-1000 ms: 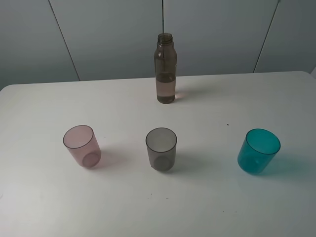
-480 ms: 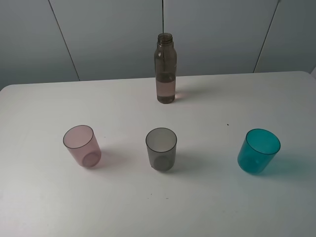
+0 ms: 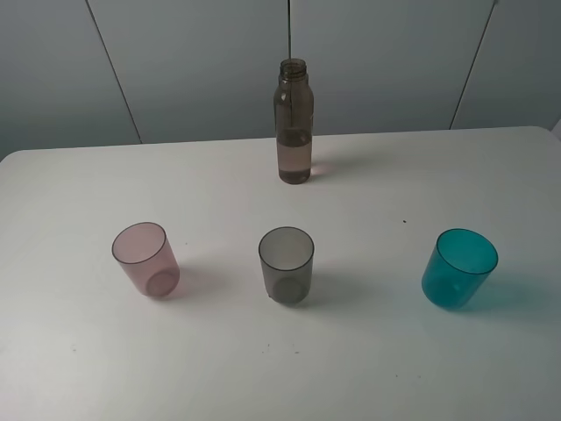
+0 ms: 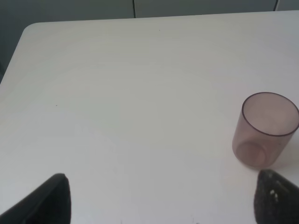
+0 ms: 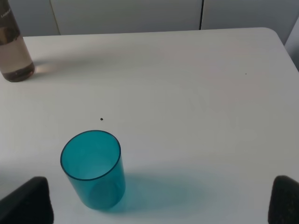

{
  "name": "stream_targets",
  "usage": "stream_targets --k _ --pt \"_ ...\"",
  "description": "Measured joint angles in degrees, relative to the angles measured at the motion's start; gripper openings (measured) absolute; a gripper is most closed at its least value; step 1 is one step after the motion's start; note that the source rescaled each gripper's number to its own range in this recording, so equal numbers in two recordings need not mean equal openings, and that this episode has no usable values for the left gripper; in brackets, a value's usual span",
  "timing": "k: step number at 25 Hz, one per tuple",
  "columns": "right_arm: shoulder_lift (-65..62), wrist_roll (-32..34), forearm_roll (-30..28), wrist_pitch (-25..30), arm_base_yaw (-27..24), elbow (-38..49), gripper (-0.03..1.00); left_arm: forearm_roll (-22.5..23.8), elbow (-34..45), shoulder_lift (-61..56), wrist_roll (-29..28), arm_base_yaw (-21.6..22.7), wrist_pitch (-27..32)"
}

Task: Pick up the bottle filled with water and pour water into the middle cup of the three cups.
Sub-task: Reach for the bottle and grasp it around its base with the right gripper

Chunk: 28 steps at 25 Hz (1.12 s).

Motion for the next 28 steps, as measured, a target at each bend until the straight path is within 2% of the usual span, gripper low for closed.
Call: stream_targets --k 22,28 --pt "0.0 0.0 0.0 0.0 0.0 0.0 1.0 0.0 0.0 0.0 0.0 0.0 0.0" --pt "0.0 0.0 3.89 -0.23 0.0 0.0 1.0 0.0 0.0 0.0 0.0 0.0 0.0"
